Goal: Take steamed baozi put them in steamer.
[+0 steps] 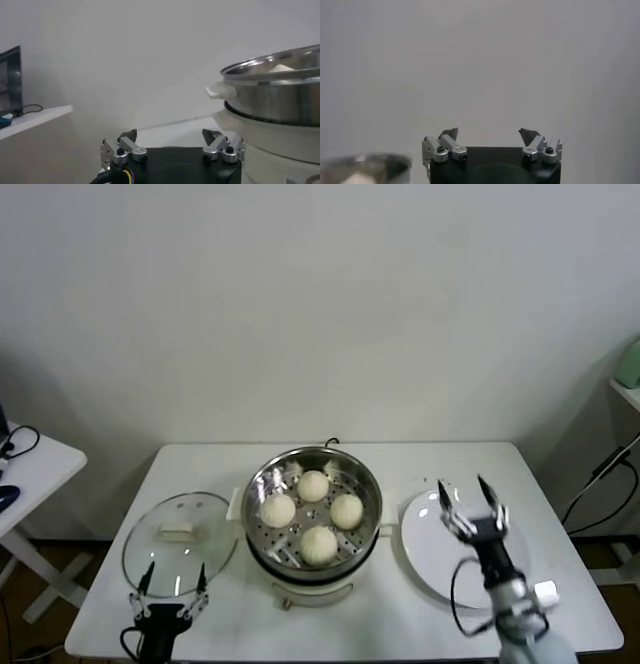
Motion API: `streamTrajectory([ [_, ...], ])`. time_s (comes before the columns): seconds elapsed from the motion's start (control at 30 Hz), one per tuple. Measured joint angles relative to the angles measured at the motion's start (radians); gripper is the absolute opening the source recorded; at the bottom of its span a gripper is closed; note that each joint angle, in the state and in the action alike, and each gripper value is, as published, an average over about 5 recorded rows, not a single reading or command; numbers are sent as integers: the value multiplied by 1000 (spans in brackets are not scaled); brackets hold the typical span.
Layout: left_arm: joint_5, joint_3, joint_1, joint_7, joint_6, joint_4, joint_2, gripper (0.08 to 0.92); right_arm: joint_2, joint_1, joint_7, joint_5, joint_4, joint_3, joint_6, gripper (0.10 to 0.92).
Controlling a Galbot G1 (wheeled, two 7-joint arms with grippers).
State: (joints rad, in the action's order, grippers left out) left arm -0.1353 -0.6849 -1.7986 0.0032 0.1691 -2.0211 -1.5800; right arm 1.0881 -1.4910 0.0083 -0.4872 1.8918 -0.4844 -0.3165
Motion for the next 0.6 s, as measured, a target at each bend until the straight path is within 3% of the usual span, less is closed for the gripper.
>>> streamTrajectory([
  [0.23,-1,6,-11,-4,16,3,1,823,91,-199,7,56,-38,-17,-169,823],
  [0.6,-2,13,-17,-4,17,-6,3,823,151,-339,25,122,-74,33,-295,823],
])
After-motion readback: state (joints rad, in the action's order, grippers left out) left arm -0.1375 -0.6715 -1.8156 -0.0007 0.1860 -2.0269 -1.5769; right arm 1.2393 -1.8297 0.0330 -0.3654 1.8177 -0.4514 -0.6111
